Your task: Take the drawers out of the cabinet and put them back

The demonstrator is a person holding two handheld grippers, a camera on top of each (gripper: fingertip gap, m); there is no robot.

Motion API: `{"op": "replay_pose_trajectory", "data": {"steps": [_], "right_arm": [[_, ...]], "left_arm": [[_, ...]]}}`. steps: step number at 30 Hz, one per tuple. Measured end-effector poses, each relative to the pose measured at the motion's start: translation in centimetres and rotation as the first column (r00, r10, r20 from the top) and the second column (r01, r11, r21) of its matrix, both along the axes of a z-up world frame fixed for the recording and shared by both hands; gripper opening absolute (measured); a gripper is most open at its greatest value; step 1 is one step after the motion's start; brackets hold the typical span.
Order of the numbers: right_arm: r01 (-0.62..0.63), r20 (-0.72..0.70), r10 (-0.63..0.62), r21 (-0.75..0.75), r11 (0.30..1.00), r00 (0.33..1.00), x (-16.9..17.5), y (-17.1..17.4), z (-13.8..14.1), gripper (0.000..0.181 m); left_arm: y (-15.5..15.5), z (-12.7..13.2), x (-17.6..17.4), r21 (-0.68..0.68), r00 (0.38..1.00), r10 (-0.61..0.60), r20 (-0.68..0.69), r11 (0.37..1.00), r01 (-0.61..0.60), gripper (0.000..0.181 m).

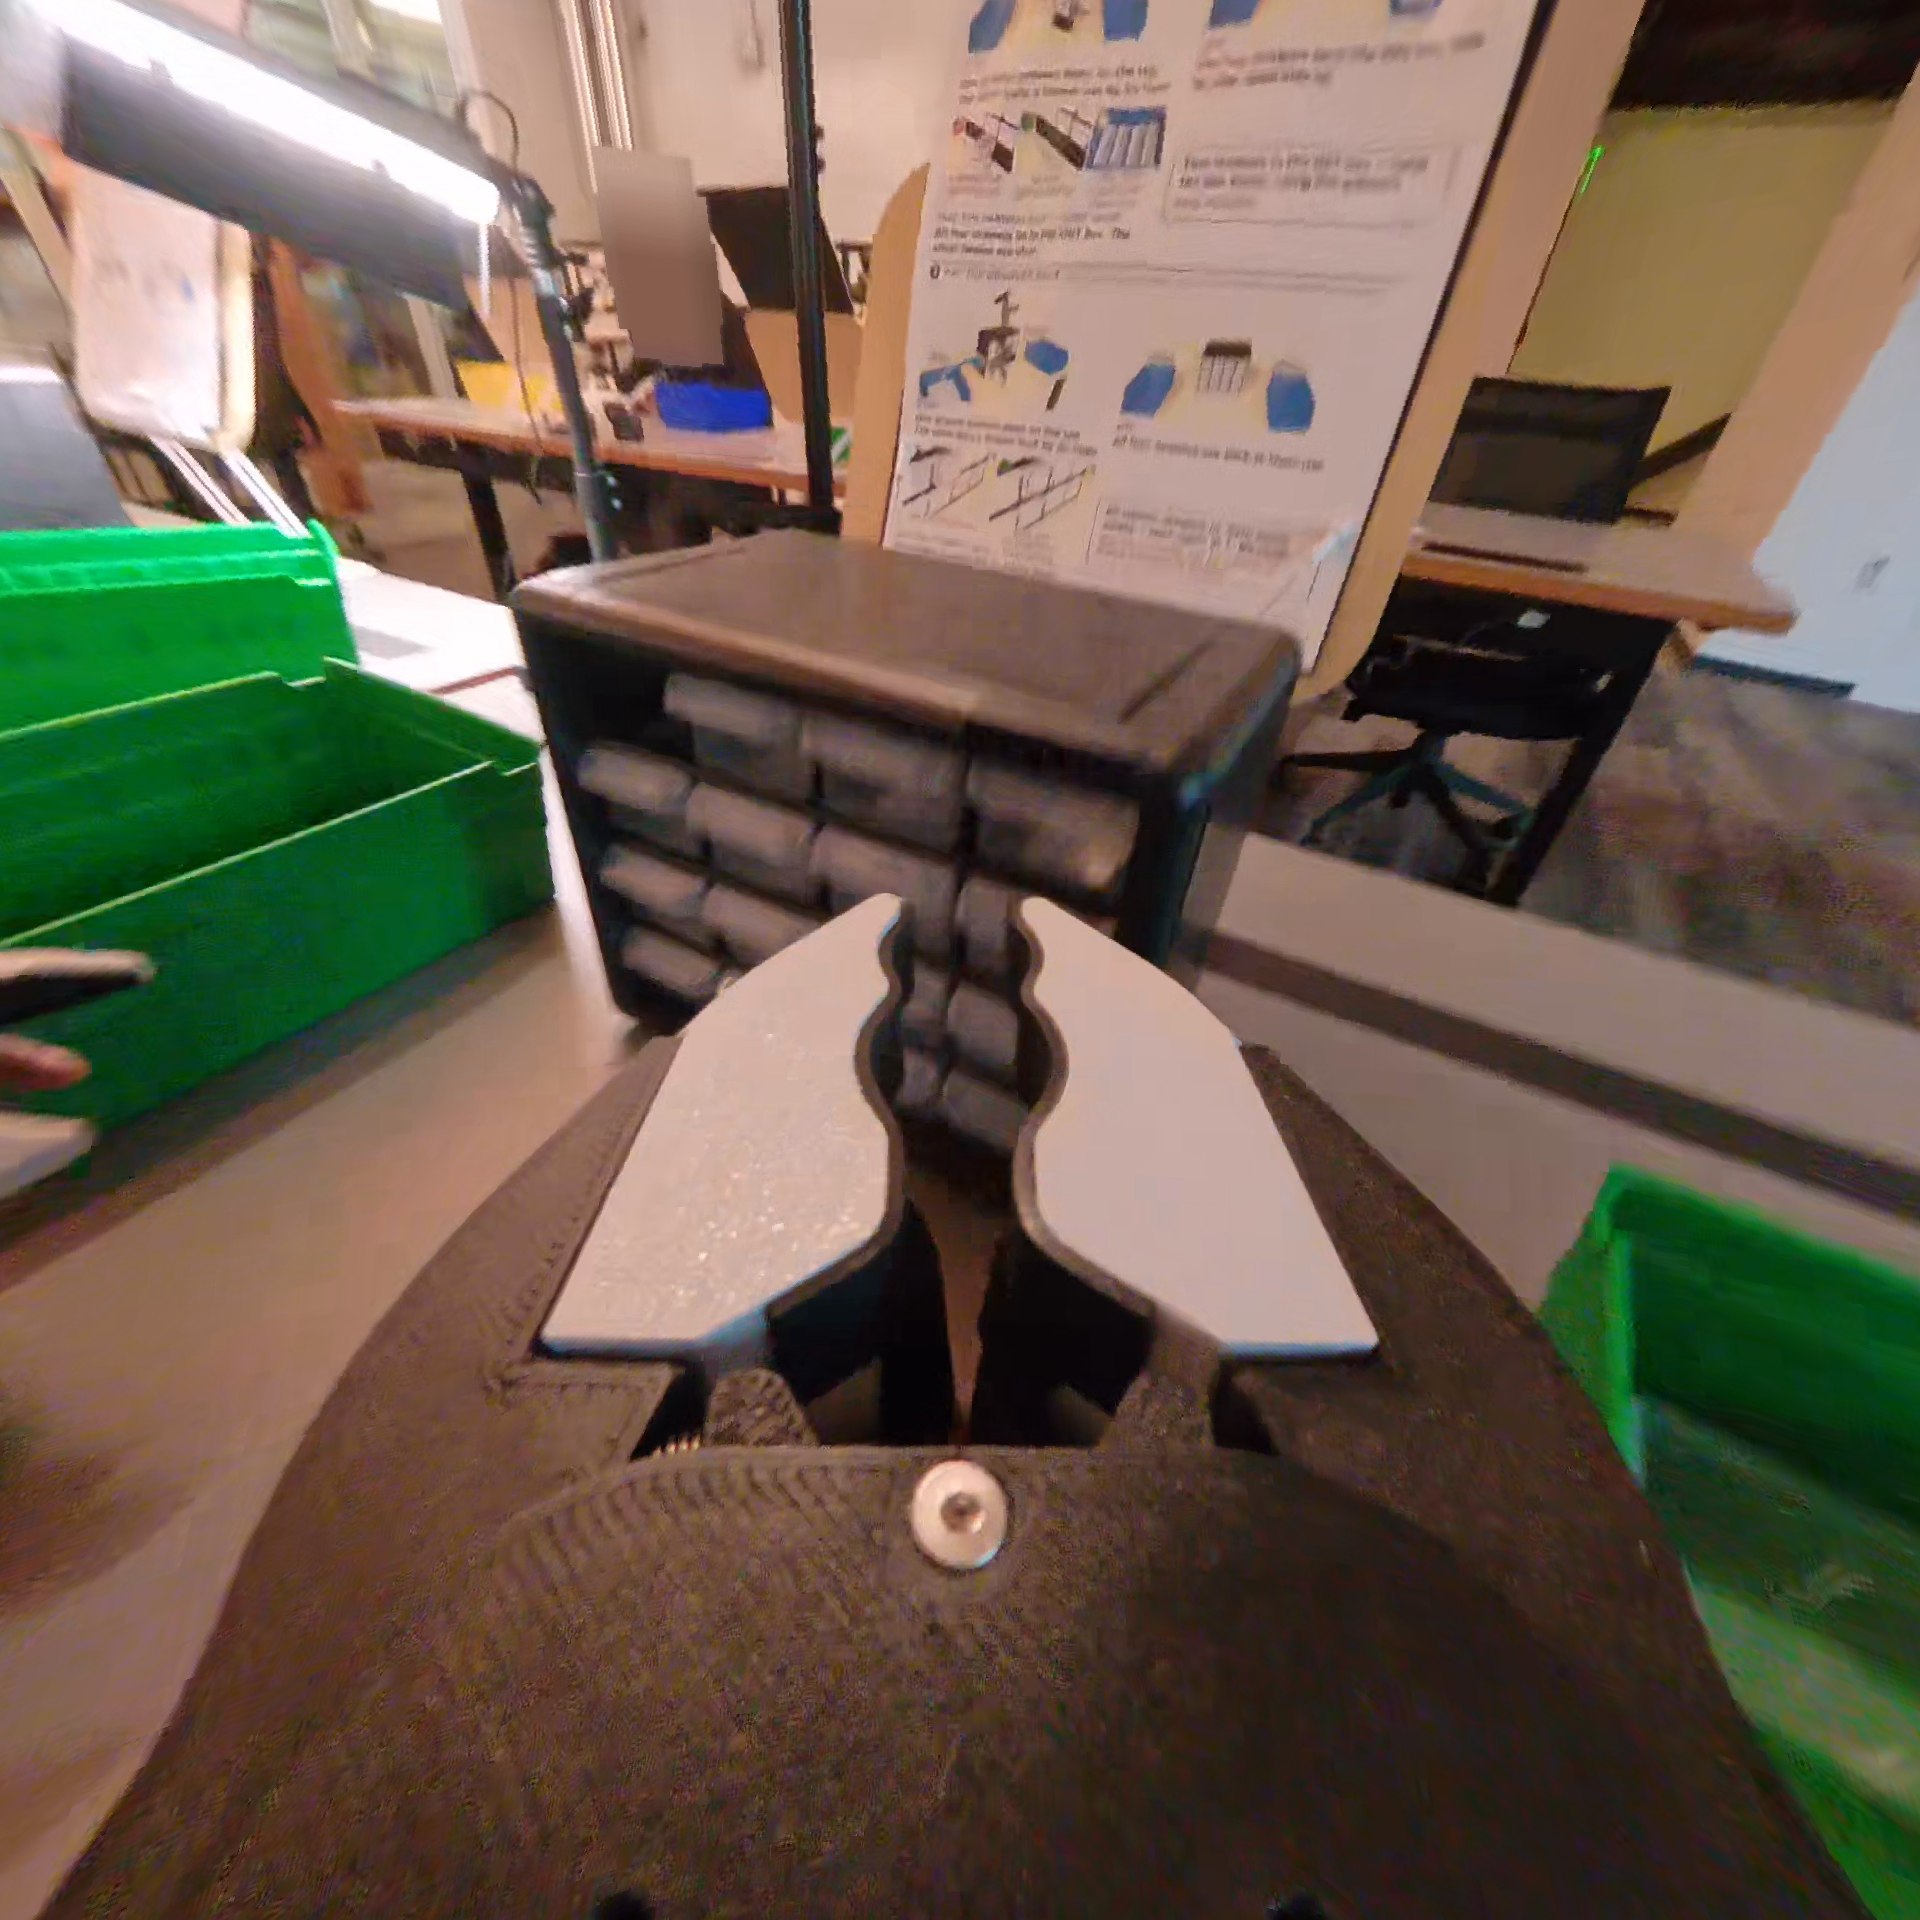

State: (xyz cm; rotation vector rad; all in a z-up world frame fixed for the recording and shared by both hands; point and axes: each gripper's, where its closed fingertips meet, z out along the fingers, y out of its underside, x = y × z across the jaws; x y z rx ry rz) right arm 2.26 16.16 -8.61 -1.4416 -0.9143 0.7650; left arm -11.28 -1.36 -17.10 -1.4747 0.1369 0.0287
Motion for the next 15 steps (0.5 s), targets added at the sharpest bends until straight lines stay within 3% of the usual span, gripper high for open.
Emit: {"op": "replay_pose_trajectory", "data": {"steps": [2, 4, 6, 11, 15], "right_arm": [[0.000, 0.062, -0.002, 0.040, 0.999, 0.998, -2.2, 2.6, 2.7, 0.002], [-0.016, 0.170, 0.011, 0.026, 1.000, 0.985, -4.7, 5.1, 3.6, 0.000], [-0.066, 0.317, 0.081, -0.056, 0.996, 0.945, -7.2, 6.5, 2.7, 0.000], [-0.021, 0.559, 0.086, -0.121, 0.992, 0.825, -9.8, 10.0, 0.2, 0.000], [0.006, 0.582, 0.079, -0.143, 0.990, 0.809, -9.9, 10.7, -0.4, 0.000]], "left_arm": [[0.0, -0.1, 0.1, -0.003, 1.000, 0.001, -0.012, 1.000, -0.001, 0.056], [0.1, -0.2, 0.1, -0.006, 1.000, 0.005, -0.022, 1.000, -0.005, 0.056], [0.1, -0.2, 0.1, -0.007, 1.000, 0.003, -0.020, 1.000, -0.003, 0.056], [0.1, -0.3, 0.0, -0.009, 1.000, 0.005, -0.015, 1.000, -0.005, 0.056], [0.2, -0.5, 0.2, -0.017, 0.999, 0.002, -0.034, 1.000, -0.003, 0.056]]}}
